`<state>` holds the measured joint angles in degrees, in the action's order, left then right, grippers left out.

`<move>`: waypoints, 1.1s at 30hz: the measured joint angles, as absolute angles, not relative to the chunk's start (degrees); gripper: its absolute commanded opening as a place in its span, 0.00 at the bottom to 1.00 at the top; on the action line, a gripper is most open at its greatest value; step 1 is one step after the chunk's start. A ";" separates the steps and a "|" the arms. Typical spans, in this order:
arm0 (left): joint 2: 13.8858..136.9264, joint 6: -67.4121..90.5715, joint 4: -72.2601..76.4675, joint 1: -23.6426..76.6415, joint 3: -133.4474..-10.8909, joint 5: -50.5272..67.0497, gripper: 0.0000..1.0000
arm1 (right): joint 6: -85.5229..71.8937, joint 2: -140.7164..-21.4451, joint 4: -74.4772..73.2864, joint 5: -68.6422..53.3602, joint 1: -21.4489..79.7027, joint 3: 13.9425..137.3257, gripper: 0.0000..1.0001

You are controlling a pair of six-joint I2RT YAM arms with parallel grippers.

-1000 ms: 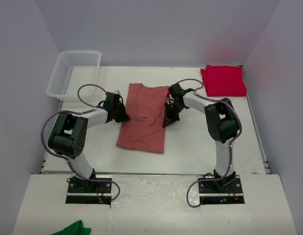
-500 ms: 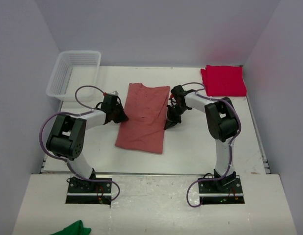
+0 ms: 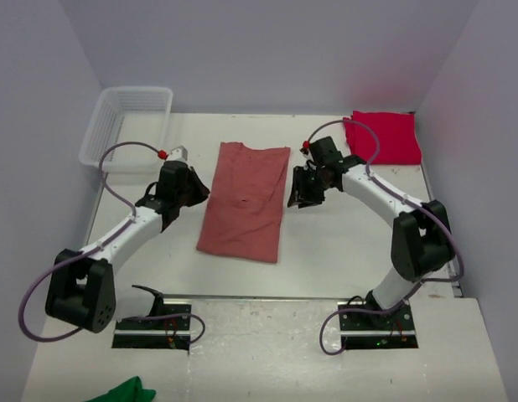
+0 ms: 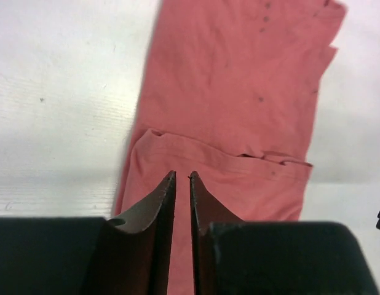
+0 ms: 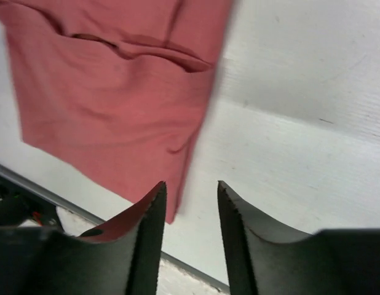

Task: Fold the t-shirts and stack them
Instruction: Fold the folded rectangular tshirt in 1/3 of the way, then grab one side of the 2/3 rectangular tshirt with both arms

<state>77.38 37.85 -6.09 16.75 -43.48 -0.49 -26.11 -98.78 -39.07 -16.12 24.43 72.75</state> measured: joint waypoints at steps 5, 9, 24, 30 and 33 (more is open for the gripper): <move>68.25 37.89 -9.43 18.79 -43.48 -4.01 0.13 | -26.57 -89.01 -34.15 -20.25 27.81 66.46 0.00; 65.93 38.63 -12.58 18.85 -41.93 -6.17 0.00 | -29.26 -88.23 -29.41 -25.78 32.42 61.06 0.00; 63.94 40.51 -19.35 18.92 -33.50 -5.89 0.00 | -35.59 -101.23 -14.57 -36.56 37.23 55.94 0.02; 62.50 40.56 -20.45 19.16 -32.93 -4.23 0.08 | -35.94 -97.67 -14.35 -32.10 39.99 49.91 0.49; 61.93 40.99 -21.52 19.22 -32.73 -4.51 0.09 | -36.34 -92.27 -14.00 -30.57 40.95 46.02 0.52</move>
<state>61.93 40.99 -21.52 19.22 -32.73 -4.51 -36.34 -92.27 -14.00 -30.57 40.95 46.02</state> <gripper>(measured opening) 0.085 0.506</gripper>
